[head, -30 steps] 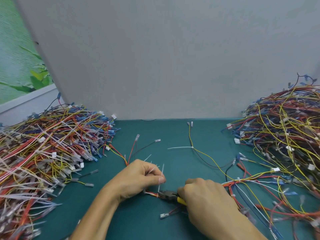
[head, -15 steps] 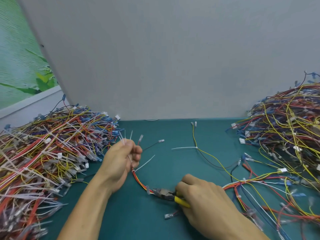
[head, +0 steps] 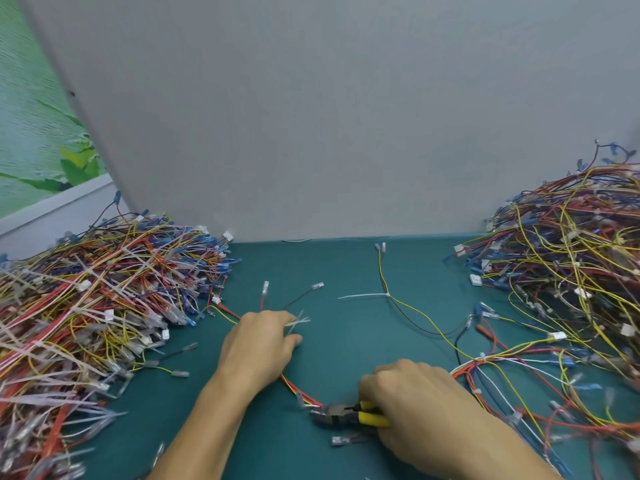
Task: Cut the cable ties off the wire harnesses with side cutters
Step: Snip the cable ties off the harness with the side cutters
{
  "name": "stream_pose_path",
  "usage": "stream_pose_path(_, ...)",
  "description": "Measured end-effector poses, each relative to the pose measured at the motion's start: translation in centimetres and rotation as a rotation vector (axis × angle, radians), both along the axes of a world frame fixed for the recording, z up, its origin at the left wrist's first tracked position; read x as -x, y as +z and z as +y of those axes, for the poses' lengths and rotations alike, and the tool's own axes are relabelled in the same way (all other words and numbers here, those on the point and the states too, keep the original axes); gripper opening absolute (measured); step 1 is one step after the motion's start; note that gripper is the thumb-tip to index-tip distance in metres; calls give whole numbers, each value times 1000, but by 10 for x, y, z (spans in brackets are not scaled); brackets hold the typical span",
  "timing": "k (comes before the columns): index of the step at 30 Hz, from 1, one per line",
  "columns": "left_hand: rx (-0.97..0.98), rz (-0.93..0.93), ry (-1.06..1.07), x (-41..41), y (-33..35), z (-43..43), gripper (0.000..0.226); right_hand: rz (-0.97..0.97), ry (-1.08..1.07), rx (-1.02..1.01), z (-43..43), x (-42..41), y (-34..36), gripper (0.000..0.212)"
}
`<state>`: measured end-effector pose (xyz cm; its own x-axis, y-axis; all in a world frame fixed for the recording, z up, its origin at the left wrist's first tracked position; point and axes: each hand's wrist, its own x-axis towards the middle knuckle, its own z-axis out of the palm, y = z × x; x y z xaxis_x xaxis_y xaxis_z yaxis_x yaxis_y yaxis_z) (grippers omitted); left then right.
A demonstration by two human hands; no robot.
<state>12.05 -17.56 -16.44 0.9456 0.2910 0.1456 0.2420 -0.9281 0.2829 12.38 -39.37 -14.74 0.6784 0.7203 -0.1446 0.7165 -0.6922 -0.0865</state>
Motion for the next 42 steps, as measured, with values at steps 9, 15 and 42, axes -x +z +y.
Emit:
stream_pose_path(9,-275,109,-6,2,5,-1,26,28,-13,13,0,0,3,16)
stream_pose_path(15,-239,77,-140,3,11,16,31,28,3,78,-6,-1,11,7)
stream_pose_path(42,357,31,-74,3,-5,33,44,45,-254,-85,69,-8,18,31)
